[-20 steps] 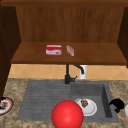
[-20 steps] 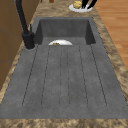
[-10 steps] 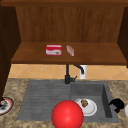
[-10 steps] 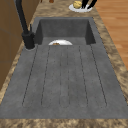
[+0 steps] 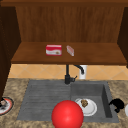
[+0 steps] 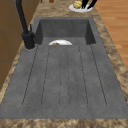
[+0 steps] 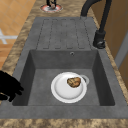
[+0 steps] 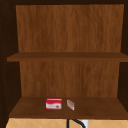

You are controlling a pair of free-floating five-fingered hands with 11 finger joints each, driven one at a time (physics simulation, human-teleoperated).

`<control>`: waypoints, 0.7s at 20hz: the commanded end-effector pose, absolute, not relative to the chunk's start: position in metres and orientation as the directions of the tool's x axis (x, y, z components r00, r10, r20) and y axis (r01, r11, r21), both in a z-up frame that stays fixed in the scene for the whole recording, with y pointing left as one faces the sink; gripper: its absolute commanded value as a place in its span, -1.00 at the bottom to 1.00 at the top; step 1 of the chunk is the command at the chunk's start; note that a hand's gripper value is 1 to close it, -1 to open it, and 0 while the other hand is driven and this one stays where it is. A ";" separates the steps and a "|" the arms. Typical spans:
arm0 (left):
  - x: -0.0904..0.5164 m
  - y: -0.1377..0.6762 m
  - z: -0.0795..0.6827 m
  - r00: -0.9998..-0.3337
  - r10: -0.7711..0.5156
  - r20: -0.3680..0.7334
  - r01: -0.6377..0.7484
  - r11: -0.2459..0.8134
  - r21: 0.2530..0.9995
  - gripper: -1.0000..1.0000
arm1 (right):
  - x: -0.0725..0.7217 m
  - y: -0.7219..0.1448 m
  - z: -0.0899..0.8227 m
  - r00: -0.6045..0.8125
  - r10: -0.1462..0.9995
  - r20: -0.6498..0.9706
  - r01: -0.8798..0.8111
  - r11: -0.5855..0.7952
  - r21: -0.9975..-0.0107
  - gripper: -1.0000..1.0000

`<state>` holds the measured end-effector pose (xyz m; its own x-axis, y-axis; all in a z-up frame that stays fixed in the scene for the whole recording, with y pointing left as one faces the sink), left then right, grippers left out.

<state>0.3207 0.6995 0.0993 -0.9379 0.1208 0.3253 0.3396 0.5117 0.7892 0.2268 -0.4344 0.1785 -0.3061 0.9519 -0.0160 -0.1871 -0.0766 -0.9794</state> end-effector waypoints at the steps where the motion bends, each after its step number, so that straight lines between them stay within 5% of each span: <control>1: 0.321 0.689 0.111 -0.937 0.120 0.328 0.343 0.492 0.800 1.00 | 0.227 -0.434 0.178 -0.306 0.952 -0.016 -0.187 -0.077 -0.979 0.00; 9: 0.331 0.686 0.101 -0.939 0.110 0.327 0.335 0.513 0.790 1.00 | 0.227 -0.434 0.178 -0.306 0.952 -0.016 -0.187 -0.077 -0.979 0.00; 10: 0.330 0.685 0.098 -0.939 0.110 0.327 0.335 0.513 0.790 -1.00 | 0.227 -0.434 0.178 -0.306 0.952 -0.016 -0.187 -0.077 -0.979 0.00; 14: 0.329 0.681 0.087 -0.946 0.098 0.310 0.318 0.485 0.815 -1.00 | 0.227 -0.434 0.178 -0.306 0.952 -0.016 -0.187 -0.077 -0.979 0.00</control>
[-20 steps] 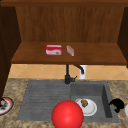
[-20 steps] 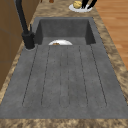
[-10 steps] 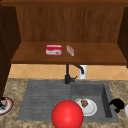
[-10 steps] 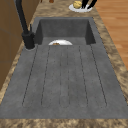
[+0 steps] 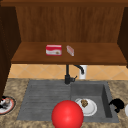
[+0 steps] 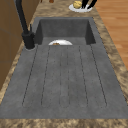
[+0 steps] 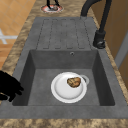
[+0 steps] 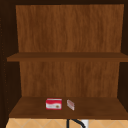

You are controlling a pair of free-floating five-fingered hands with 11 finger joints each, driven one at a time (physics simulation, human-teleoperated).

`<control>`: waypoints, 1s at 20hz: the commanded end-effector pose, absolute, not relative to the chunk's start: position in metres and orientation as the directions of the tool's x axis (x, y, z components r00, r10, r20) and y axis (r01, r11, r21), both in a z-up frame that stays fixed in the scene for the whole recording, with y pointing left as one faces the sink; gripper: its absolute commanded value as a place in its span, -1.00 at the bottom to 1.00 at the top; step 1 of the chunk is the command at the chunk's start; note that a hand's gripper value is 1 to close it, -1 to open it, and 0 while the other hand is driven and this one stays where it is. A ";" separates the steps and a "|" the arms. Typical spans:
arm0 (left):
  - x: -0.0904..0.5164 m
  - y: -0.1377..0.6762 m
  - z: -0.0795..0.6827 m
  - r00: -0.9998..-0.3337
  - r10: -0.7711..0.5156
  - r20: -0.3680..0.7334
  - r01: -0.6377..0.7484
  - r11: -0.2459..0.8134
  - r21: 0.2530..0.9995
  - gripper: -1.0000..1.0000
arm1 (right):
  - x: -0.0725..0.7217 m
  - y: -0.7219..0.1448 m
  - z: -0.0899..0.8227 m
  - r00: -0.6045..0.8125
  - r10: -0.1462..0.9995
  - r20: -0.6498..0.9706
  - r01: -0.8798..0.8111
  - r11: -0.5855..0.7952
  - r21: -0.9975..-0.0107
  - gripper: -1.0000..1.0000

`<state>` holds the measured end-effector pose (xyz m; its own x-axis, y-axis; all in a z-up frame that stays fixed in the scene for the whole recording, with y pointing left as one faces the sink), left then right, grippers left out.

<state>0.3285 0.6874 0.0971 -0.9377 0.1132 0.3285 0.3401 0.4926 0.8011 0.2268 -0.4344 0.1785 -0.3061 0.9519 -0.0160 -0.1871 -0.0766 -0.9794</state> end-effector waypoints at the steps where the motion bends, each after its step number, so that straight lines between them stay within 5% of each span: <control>1: 0.331 0.679 0.088 -0.944 0.105 0.314 0.325 0.476 0.817 -1.00 | 0.227 -0.434 0.178 -0.306 0.952 -0.016 -0.187 -0.077 -0.979 0.00; 20: 0.328 0.621 0.122 -0.939 0.070 0.338 0.339 0.379 0.861 -1.00 | 0.227 -0.434 0.178 -0.306 0.952 -0.016 -0.187 -0.077 -0.979 0.00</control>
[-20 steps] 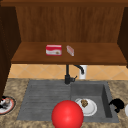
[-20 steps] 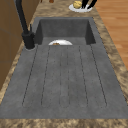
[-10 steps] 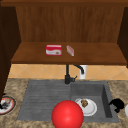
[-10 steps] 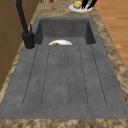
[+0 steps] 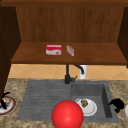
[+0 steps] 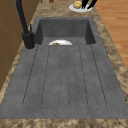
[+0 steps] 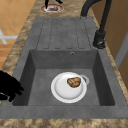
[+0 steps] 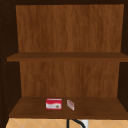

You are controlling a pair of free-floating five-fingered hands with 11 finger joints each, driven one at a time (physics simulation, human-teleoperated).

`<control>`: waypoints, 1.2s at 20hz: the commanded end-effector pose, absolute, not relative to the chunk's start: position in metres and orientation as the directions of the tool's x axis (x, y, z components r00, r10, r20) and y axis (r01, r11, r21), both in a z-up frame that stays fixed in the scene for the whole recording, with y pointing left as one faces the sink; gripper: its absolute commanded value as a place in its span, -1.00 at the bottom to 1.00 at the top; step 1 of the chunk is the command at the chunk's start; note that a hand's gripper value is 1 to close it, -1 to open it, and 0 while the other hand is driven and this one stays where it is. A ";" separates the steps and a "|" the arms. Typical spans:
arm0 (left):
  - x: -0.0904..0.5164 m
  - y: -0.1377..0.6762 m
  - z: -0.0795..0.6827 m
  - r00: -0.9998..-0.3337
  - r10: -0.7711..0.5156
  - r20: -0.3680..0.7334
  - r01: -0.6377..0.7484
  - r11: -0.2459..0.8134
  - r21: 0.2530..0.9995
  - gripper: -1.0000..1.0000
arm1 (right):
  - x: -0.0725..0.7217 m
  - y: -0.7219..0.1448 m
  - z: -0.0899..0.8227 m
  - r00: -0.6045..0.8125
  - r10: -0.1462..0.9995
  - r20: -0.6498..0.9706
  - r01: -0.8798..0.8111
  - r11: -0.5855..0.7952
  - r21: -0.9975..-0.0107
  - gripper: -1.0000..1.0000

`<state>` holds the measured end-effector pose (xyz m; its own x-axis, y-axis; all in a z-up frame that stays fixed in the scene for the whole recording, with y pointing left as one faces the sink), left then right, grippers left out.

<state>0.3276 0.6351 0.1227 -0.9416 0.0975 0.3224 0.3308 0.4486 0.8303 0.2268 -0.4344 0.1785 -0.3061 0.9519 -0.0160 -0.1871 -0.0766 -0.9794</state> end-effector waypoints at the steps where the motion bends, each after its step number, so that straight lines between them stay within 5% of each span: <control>1: 0.328 0.616 0.123 -0.941 0.069 0.330 0.331 0.375 0.866 -1.00 | 0.227 -0.434 0.178 -0.306 0.952 -0.016 -0.187 -0.077 -0.979 0.00; 8: 0.326 0.589 0.115 -0.927 0.051 0.371 0.366 0.333 0.869 -1.00 | 0.227 -0.434 0.178 -0.306 0.952 -0.016 -0.187 -0.077 -0.979 0.00; 24: 0.360 0.614 0.103 -0.852 0.173 0.494 0.514 0.452 0.729 -1.00 | 0.227 -0.434 0.178 -0.306 0.952 -0.016 -0.187 -0.077 -0.979 0.00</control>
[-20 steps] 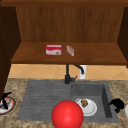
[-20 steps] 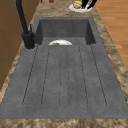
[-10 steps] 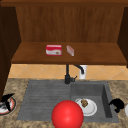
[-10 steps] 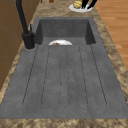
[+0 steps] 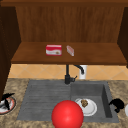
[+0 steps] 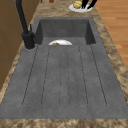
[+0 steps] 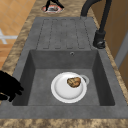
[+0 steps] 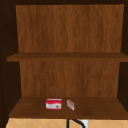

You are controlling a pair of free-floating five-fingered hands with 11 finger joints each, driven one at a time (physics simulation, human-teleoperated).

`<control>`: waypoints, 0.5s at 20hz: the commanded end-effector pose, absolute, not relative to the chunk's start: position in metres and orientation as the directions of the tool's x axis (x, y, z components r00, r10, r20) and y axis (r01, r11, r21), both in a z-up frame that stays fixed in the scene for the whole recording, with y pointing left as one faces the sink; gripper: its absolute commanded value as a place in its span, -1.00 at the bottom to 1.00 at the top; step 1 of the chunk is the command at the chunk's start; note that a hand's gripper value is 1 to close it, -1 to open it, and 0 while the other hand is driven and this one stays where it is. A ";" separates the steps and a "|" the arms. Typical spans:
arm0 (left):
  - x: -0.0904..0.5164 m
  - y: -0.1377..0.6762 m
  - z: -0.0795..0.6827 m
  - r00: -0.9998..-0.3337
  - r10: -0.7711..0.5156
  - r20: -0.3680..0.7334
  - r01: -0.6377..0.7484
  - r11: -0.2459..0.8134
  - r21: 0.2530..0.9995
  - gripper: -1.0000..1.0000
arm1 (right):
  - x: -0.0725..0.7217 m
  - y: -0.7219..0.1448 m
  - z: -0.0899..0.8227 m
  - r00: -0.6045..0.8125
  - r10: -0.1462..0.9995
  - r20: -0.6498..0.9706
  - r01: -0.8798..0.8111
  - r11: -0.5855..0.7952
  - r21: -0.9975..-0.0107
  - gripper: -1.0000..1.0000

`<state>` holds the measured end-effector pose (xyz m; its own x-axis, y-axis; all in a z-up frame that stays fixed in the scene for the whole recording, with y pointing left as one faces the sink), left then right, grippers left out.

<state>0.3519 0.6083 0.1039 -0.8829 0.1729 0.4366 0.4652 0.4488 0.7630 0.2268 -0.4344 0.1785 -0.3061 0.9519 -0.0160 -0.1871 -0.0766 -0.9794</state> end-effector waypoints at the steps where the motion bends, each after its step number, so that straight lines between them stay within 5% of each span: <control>1: 0.363 0.616 0.101 -0.852 0.175 0.494 0.515 0.452 0.728 -1.00 | 0.227 -0.434 0.178 -0.306 0.952 -0.016 -0.187 -0.077 -0.979 0.00; 6: 0.378 0.628 0.088 -0.848 0.187 0.496 0.521 0.465 0.716 -1.00 | 0.227 -0.434 0.178 -0.306 0.952 -0.016 -0.187 -0.077 -0.979 0.00; 7: 0.380 0.633 0.086 -0.848 0.193 0.494 0.521 0.473 0.710 1.00 | 0.227 -0.434 0.178 -0.306 0.952 -0.016 -0.187 -0.077 -0.979 0.00; 10: 0.386 0.639 0.092 -0.860 0.201 0.469 0.505 0.463 0.729 1.00 | 0.227 -0.434 0.178 -0.306 0.952 -0.016 -0.187 -0.077 -0.979 0.00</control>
<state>0.3829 0.6268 0.1050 -0.8846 0.1935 0.4243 0.4643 0.4491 0.7633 0.2268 -0.4344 0.1785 -0.3061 0.9519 -0.0160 -0.1871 -0.0766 -0.9794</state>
